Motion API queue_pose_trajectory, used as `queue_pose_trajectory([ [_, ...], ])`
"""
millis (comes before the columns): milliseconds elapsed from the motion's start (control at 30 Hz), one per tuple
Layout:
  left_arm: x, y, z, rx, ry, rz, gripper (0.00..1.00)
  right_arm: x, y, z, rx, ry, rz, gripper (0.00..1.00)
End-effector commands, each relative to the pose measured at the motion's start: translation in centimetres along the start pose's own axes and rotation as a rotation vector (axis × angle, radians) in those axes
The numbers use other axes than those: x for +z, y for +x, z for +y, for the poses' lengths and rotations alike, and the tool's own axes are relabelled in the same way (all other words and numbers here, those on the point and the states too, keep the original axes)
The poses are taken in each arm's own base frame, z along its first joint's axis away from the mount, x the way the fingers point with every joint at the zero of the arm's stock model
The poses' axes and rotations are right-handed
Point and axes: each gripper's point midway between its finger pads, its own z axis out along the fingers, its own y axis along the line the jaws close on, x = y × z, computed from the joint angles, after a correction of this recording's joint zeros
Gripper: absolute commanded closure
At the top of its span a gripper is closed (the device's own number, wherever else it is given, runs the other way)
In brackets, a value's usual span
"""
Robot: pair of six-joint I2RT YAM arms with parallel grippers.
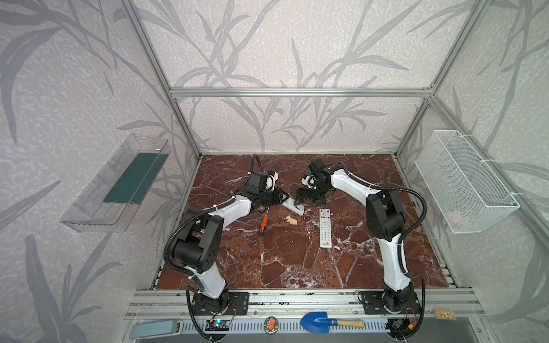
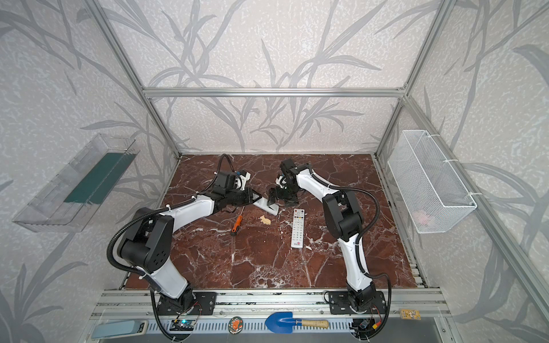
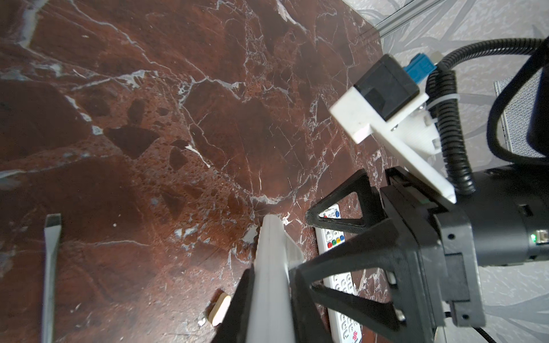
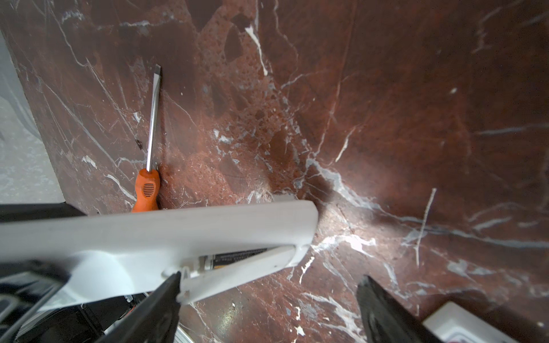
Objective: Unload the batteries from the remote control
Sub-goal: 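Lower the opened remote onto the table and release both grippers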
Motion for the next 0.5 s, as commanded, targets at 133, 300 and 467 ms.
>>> queue_pose_trajectory([
  [133,-1.9,0.2,1.2,0.087,-0.176,0.045,1.00,-2.3,1.3,-3.8,0.058,0.110,-0.009,0.10],
  [300,-1.7,0.5,1.0,0.110,-0.189,0.064,1.00,-4.1,1.8,-4.0,0.071,0.099,-0.040,0.10],
  [467,-1.3,0.6,0.4,0.120,-0.179,0.070,1.00,-5.5,1.4,-2.5,0.047,0.049,-0.072,0.10],
])
